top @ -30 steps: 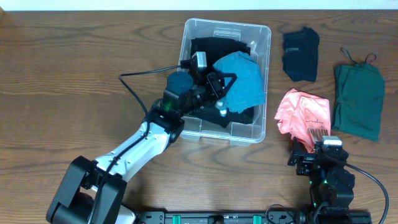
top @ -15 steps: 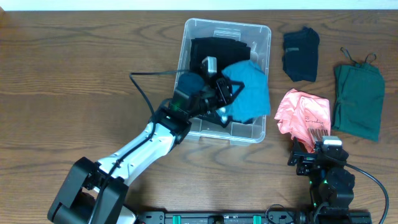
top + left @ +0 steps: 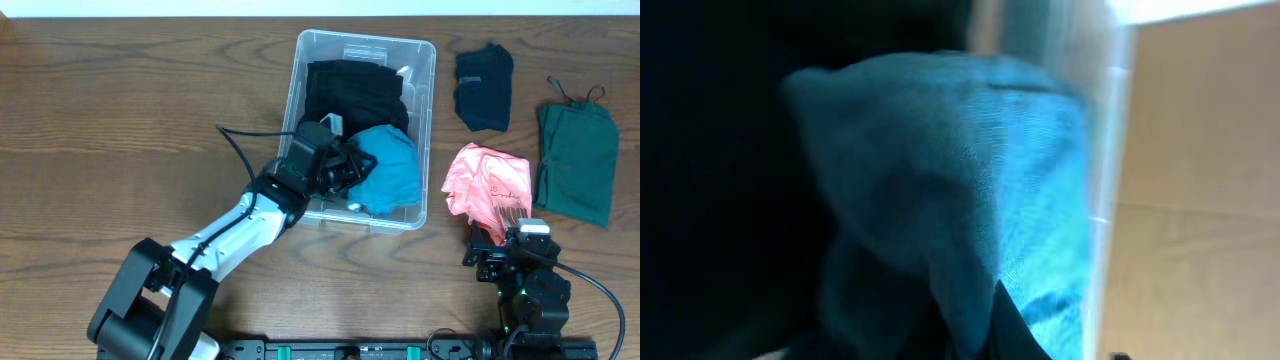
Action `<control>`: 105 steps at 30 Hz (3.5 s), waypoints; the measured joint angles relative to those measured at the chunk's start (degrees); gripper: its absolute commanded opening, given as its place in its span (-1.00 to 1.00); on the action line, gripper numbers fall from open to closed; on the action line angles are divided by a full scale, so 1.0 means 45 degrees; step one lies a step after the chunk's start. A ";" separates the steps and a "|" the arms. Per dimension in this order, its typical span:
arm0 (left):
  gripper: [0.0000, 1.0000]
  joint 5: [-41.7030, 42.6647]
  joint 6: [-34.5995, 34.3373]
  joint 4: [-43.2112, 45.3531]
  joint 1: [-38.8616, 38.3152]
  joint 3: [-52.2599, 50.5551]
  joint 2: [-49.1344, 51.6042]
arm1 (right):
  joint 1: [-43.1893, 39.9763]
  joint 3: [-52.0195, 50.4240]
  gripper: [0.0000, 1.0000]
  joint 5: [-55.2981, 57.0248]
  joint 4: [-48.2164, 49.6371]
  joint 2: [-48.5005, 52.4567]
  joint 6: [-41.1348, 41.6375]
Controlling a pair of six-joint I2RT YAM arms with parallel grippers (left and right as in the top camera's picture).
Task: Pack container
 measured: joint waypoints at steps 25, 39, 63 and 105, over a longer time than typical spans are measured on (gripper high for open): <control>0.83 0.0078 0.0865 -0.0801 0.0364 0.0097 -0.0549 | 0.0000 0.0000 0.99 0.0000 -0.0005 0.0000 0.0005; 0.51 -0.3274 0.6280 -0.5003 0.0102 0.2637 -0.2433 | 0.0000 0.0000 0.99 0.0000 -0.0005 0.0000 0.0005; 0.01 -0.4852 1.0681 -0.2905 -0.1020 0.2866 0.2807 | 0.0000 0.0000 0.99 -0.0005 -0.0005 0.0000 0.0005; 0.96 -1.0258 0.9952 -1.4732 0.6902 0.5960 -0.6295 | 0.0000 0.0000 0.99 0.0000 0.0024 0.0000 0.0005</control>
